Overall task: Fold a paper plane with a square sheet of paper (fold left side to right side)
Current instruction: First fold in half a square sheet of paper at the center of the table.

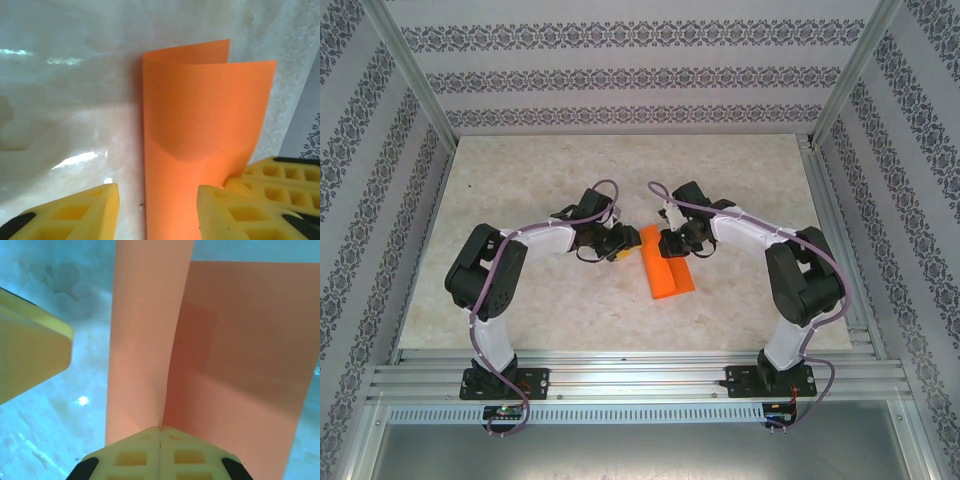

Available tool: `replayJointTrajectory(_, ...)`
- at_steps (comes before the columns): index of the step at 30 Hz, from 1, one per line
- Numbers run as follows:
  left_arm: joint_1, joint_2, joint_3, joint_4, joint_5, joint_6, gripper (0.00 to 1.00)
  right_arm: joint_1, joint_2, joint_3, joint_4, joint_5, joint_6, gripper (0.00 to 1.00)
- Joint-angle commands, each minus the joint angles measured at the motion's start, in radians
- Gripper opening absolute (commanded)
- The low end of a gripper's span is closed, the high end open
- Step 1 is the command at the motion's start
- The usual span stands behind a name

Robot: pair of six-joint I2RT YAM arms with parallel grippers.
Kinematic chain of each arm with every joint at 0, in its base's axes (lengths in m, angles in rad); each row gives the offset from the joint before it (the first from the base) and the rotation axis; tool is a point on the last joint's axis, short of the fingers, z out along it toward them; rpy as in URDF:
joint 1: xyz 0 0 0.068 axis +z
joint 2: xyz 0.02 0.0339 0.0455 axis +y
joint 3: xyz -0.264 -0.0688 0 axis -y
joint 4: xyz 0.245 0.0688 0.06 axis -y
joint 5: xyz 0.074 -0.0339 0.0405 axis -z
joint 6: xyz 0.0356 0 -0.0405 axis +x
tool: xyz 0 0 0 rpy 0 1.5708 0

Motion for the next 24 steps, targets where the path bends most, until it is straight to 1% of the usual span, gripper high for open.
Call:
replayJointTrajectory(1,-0.034,-0.002,0.055,0.016,0.027,0.018,0.44,-0.022,0.033,0.04,-0.045,-0.011,-0.053,0.0)
replayJointTrajectory(4,-0.044,0.024,0.075,0.005,0.021,0.01,0.44,-0.044,0.045,0.048,-0.062,-0.003,-0.041,0.0)
replayJointTrajectory(9,-0.058,0.069,0.079,0.043,0.031,-0.031,0.45,-0.073,0.048,0.037,-0.063,-0.006,-0.019,0.0)
replayJointTrajectory(16,-0.068,0.115,0.101,0.036,0.012,-0.036,0.45,-0.093,0.035,0.013,-0.037,-0.022,0.004,0.0)
replayJointTrajectory(24,-0.084,0.165,0.125,0.129,0.043,-0.056,0.45,-0.117,0.034,-0.005,-0.035,-0.035,0.035,0.0)
